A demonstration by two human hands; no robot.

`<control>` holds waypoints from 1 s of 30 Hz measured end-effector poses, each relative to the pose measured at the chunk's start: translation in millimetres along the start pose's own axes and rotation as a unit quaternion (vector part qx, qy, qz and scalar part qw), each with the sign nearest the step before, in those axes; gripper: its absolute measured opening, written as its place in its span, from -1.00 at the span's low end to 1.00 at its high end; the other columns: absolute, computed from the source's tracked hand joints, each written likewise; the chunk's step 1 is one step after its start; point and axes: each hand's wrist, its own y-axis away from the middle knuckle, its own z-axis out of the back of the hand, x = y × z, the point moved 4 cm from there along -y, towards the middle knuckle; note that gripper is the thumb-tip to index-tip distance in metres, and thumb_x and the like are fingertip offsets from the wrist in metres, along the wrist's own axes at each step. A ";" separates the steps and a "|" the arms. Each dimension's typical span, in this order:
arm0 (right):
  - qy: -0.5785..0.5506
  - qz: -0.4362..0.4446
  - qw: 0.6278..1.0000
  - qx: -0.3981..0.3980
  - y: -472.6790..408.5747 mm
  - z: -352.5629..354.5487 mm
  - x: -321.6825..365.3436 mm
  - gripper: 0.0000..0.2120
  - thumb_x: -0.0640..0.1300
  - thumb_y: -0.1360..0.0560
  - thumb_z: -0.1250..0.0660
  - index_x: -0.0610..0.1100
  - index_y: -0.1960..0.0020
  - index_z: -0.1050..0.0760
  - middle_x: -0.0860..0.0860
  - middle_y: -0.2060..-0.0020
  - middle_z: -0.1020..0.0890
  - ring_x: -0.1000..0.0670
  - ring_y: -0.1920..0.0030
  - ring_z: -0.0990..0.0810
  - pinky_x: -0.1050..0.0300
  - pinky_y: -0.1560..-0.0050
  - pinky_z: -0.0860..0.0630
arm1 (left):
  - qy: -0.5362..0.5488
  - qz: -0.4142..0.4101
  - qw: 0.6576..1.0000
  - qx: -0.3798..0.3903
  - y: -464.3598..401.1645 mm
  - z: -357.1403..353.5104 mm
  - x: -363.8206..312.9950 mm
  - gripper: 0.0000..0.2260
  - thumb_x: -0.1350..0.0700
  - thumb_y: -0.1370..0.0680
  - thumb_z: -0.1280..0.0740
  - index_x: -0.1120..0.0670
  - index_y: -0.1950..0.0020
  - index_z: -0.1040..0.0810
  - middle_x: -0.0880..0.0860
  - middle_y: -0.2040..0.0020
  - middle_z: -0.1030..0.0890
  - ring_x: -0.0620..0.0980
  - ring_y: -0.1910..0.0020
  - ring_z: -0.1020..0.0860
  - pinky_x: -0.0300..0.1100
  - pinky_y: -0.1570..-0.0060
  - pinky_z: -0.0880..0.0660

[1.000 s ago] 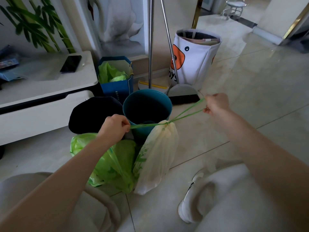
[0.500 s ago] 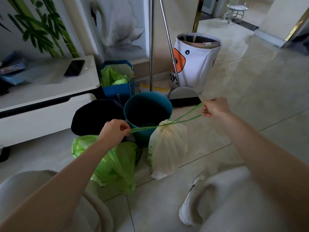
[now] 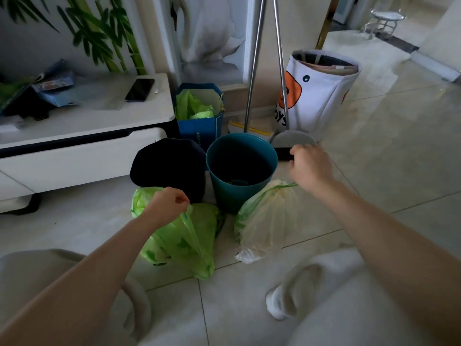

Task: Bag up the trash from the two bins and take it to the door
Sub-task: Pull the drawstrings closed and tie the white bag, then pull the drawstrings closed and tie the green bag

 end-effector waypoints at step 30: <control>-0.187 0.037 0.885 0.425 49.8 -178.2 252.6 -0.33 0.11 -0.52 -0.28 -0.26 -0.41 -0.09 -0.19 -0.14 -0.52 -0.14 0.02 -0.57 0.06 0.13 -0.49 | 0.198 0.271 0.942 -0.007 12.4 -66.6 158.3 -0.84 0.02 -0.55 -0.32 0.10 0.03 -0.46 0.10 0.13 -0.58 0.15 0.08 -0.58 -0.10 0.17 -0.47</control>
